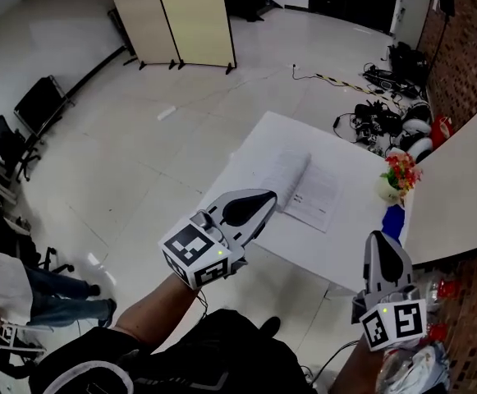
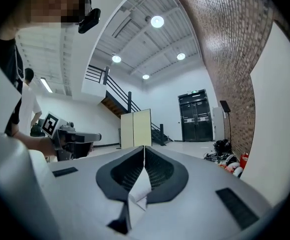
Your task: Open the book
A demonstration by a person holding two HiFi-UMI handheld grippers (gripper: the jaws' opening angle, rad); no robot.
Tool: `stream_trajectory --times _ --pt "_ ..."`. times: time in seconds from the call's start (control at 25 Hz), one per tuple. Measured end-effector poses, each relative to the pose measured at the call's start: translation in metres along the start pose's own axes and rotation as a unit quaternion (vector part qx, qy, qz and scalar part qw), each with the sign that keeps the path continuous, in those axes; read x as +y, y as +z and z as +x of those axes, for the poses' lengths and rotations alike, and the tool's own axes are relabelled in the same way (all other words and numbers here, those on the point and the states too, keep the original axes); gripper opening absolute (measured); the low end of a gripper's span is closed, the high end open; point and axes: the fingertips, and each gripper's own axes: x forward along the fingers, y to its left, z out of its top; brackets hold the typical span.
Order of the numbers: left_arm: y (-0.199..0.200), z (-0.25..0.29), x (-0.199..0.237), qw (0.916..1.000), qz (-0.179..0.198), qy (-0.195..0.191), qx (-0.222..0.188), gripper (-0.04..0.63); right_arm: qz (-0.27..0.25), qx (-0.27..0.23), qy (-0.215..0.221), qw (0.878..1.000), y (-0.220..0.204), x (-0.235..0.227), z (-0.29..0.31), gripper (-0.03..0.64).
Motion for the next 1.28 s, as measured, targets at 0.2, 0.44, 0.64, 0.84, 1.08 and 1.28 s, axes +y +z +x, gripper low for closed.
stream_trajectory --times 0.2,0.44,0.64,0.84,1.08,1.28 --pt "0.004 -0.050 -0.010 0.9999 0.008 -0.010 -0.010 -0.004 -0.003 -0.006 -0.009 1.000 0.005 0.043 -0.015 0.002" --pt "-0.005 -0.134 -0.012 0.9995 -0.003 -0.030 -0.007 -0.003 0.005 0.000 -0.040 0.999 -0.009 0.122 -0.036 0.002" --pt "-0.012 -0.191 -0.017 0.9987 -0.014 -0.050 -0.001 -0.003 0.016 0.016 -0.055 0.998 -0.019 0.184 -0.058 0.002" --pt "-0.004 -0.227 -0.042 0.9975 -0.003 -0.069 -0.018 -0.003 -0.002 0.016 -0.063 0.998 -0.008 0.221 -0.096 0.002" --pt "0.001 -0.258 -0.103 0.9978 0.006 -0.062 -0.025 -0.003 -0.011 0.000 -0.060 0.998 -0.003 0.237 -0.165 0.002" --pt "0.001 -0.286 -0.176 0.9991 0.006 -0.037 -0.022 -0.003 -0.010 -0.002 -0.034 0.999 -0.010 0.246 -0.238 0.002"
